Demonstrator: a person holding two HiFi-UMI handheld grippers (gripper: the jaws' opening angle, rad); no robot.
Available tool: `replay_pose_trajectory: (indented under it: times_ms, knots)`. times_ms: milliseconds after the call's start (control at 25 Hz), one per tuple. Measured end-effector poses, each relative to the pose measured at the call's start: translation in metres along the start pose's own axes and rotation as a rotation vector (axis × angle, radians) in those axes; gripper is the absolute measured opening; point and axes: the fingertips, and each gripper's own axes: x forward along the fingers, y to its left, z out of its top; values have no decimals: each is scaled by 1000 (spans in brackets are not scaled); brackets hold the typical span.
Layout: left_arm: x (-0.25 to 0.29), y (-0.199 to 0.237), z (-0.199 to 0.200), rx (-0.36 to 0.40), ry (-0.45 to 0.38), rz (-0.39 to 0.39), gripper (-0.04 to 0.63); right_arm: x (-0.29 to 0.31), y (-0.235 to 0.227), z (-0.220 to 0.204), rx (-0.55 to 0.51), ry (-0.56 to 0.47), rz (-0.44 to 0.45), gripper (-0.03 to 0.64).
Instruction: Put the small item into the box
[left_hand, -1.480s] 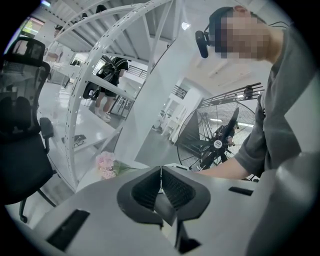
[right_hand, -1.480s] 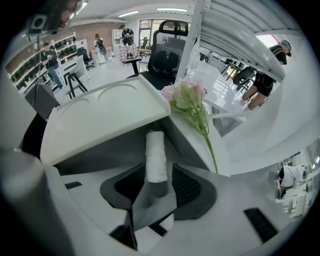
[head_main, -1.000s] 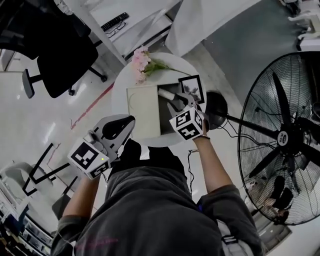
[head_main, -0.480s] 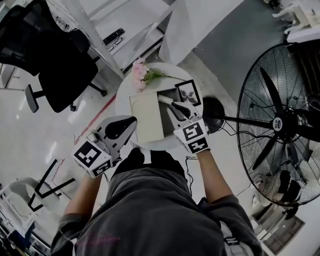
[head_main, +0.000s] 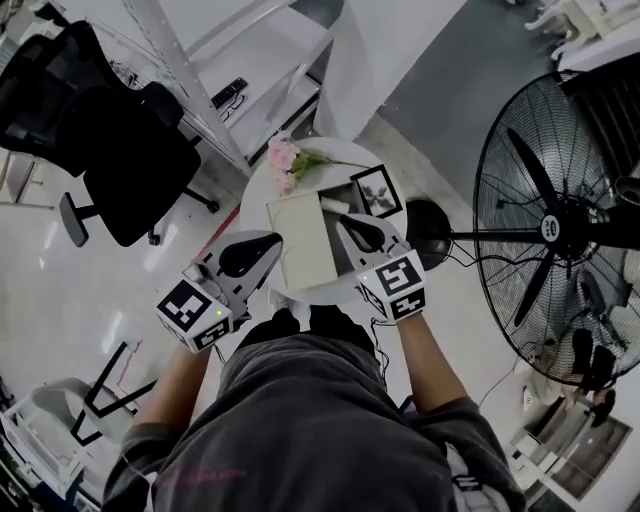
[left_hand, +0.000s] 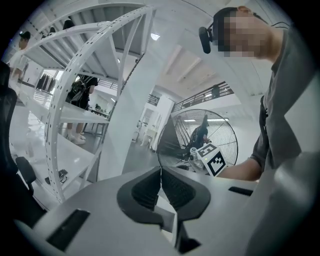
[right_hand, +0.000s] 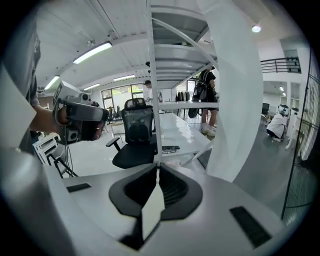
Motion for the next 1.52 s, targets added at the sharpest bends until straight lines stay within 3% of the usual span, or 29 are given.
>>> replay_pose_trajectory:
  times_ms: [680, 1520]
  knots:
    - [-5, -28, 25, 73, -26, -56, 23, -61, 25, 56, 36, -207, -24, 21]
    - [-5, -52, 15, 74, -19, -14, 23, -87, 22, 36, 58, -208, -6, 21]
